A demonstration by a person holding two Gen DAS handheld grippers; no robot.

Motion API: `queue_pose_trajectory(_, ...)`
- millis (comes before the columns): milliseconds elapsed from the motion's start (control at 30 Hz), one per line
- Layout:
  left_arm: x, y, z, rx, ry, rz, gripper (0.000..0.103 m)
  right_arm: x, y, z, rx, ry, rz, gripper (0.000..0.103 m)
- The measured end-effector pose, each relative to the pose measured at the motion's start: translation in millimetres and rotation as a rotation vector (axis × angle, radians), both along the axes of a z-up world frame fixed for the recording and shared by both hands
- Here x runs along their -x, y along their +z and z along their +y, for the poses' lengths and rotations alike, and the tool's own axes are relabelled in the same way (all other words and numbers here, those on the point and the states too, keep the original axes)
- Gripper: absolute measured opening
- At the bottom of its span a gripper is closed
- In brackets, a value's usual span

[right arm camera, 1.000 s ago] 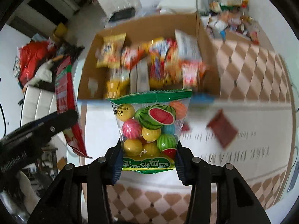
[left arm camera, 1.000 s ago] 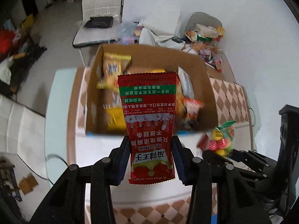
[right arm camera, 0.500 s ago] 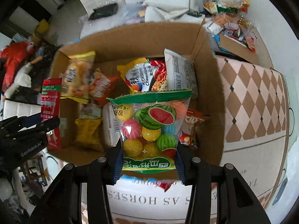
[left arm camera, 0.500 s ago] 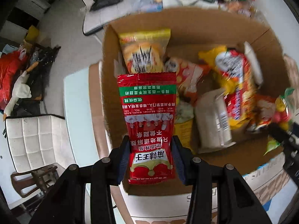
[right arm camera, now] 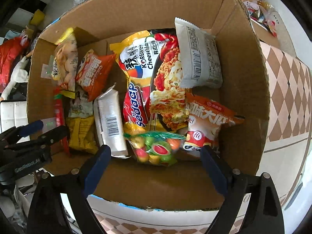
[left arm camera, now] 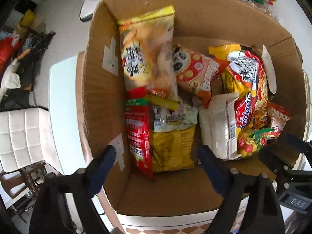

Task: Organize snacks
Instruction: 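Carry both packets into the box and open both grippers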

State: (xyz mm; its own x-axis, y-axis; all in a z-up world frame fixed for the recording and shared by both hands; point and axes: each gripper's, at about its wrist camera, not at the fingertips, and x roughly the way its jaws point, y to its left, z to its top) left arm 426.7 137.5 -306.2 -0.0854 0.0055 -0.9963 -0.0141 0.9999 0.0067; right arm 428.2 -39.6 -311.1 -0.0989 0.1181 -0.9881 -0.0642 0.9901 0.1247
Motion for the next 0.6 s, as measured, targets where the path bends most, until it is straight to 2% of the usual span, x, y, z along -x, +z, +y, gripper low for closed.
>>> queue_pose_trajectory(267,9,29,1,0.041,0.051,-0.053,0.088,10,17,-9,0.018,-0.002,-0.053,0.095)
queue_pose_trajectory(400,21,49,4,0.085,0.079,-0.127,0.088,16,30,-8,0.024,0.003,-0.091,0.095)
queue_pose_trajectory(600,47,75,-11,0.102,0.079,-0.239,0.088,35,58,-7,0.053,0.020,-0.203,0.096)
